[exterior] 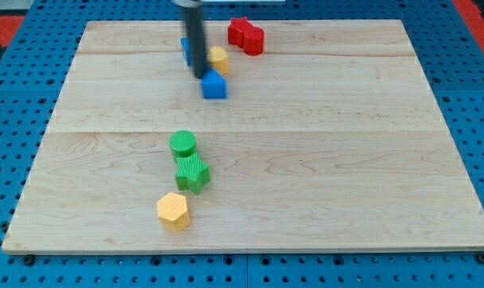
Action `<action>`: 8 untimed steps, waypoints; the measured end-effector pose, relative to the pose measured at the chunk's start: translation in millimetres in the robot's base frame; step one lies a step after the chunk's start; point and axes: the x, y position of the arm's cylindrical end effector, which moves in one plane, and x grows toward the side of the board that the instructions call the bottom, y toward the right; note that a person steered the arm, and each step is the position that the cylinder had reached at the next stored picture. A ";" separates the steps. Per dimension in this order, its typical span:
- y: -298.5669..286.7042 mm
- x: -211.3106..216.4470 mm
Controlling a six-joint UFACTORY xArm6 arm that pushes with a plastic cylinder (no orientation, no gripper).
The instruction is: Keep the blue triangle at the bottom right side of the yellow heart
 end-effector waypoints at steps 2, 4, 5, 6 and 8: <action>-35.9 29.5; 78.4 68.8; 113.5 38.6; 110.6 92.4; 25.9 60.5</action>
